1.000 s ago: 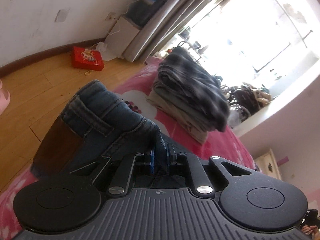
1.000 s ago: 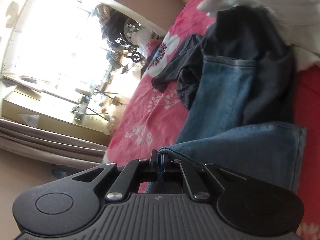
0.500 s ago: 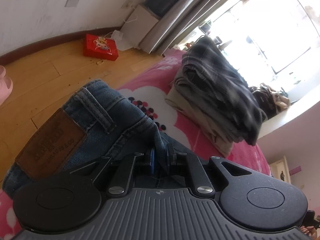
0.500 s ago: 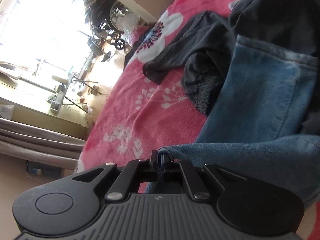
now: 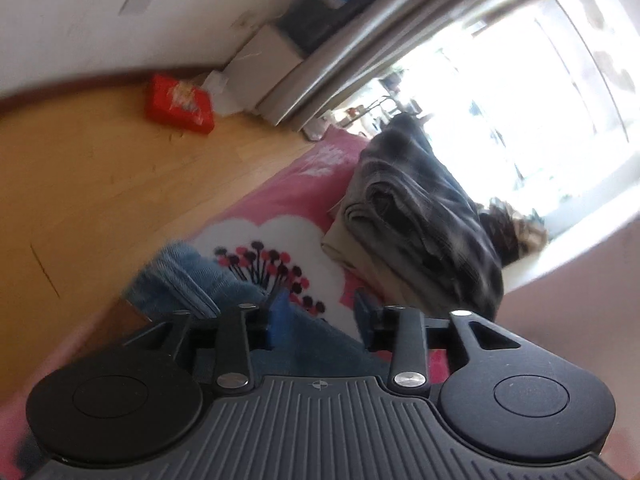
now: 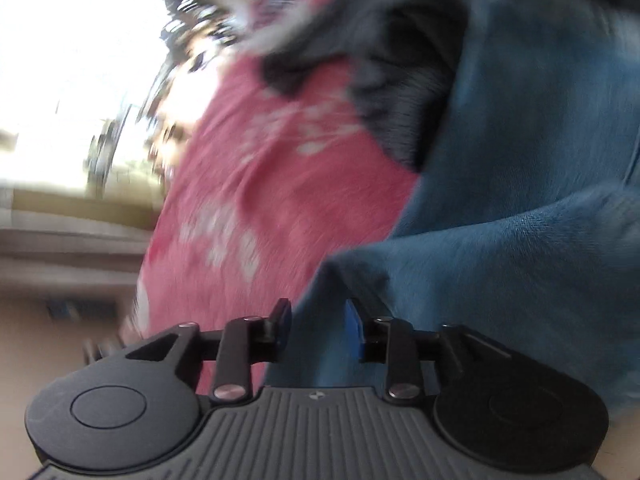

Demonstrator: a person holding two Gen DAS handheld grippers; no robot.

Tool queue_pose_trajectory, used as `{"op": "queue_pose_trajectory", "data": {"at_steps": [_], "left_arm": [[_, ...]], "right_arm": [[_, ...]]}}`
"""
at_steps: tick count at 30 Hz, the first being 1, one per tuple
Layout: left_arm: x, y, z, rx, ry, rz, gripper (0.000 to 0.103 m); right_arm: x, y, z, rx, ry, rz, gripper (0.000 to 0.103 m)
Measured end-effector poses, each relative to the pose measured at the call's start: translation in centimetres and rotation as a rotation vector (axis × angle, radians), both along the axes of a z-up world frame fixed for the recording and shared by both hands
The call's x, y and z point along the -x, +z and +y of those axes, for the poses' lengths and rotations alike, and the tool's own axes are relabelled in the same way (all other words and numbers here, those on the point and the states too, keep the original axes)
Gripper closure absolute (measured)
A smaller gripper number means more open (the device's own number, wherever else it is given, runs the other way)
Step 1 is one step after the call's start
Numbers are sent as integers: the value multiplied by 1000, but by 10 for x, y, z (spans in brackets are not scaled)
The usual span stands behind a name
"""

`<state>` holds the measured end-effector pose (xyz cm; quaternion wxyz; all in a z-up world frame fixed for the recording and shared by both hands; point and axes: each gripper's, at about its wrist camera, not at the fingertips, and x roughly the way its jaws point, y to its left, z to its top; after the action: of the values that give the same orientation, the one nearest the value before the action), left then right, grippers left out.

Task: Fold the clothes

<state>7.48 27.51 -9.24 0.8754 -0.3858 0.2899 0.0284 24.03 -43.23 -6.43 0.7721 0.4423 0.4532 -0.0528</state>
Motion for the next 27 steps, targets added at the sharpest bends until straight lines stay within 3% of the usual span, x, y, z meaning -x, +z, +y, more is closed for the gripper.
{"op": "queue_pose_trajectory", "data": {"at_steps": [3,6,8,15,20,23,27], "left_arm": [[12,10,0,-155,-49,8,45],[21,8,5,-255,-93,32,38],[21,0,13,-247,-124,53,35],[17,-22,31,-254,-168,61,35],[17,-32,48,-173,-173,53,38],[16,-34,48,-167,-209,32,54],[15,-34,44,-188,-230,1,61]], "right_arm": [[13,44,53,155,242,-119,68],[11,67,132,255,593,-226,63],[7,67,195,318,834,-276,63],[3,39,407,475,1460,-419,65],[1,12,484,591,1684,-431,65],[-3,-1,498,632,1728,-409,65],[-11,-7,501,633,1740,-384,65]]}}
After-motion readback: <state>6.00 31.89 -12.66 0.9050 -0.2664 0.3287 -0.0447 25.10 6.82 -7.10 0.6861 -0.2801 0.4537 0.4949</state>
